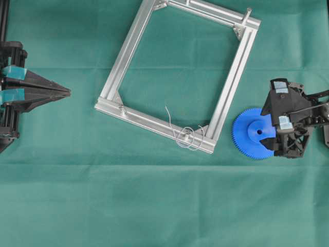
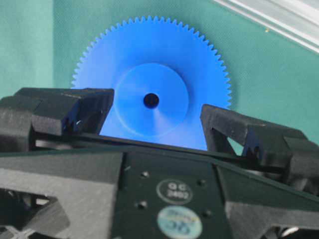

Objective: Find the location of the shaft and insert the gear.
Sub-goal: 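Lower the right gripper over the blue gear and close on its hub, then lift the blue gear and carry it left toward the frame's shaft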

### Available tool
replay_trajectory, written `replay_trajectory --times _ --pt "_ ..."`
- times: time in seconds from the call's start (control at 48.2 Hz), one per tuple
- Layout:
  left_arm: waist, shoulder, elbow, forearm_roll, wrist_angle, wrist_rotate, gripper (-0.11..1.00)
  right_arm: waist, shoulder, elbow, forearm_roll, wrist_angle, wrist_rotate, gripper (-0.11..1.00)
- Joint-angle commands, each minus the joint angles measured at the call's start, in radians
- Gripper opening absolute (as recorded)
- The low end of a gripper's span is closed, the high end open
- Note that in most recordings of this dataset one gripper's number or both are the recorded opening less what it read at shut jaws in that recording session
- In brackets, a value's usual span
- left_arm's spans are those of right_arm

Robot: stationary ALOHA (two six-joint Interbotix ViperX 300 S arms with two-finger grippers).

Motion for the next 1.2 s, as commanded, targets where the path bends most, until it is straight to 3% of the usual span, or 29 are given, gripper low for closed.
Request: replay_trajectory --times 0.0,0.249,0.955,1.038,1.142,1.183 --pt "0.003 0.009 -0.023 -0.002 -0.006 0.000 0.01 0.002 0.009 0.003 0.003 -0.032 0.009 0.91" --pt "0.003 0.008 -0.023 -0.002 -0.011 0.000 0.01 0.002 0.054 0.031 0.003 -0.115 0.014 0.91" --pt "0.003 0.006 -0.023 -0.002 -0.011 0.000 0.01 0.003 0.120 0.028 0.003 -0.120 0.015 0.91" --pt "0.003 0.006 -0.023 -0.002 -0.011 0.000 0.01 0.003 0.120 0.026 0.003 -0.117 0.014 0.87" --pt "0.003 0.006 -0.023 -0.002 -0.011 0.000 0.01 0.003 0.120 0.025 0.003 -0.107 0.014 0.69" --pt "0.003 0.006 -0.023 -0.002 -0.011 0.000 0.01 0.003 0.120 0.021 0.003 -0.104 0.015 0.68"
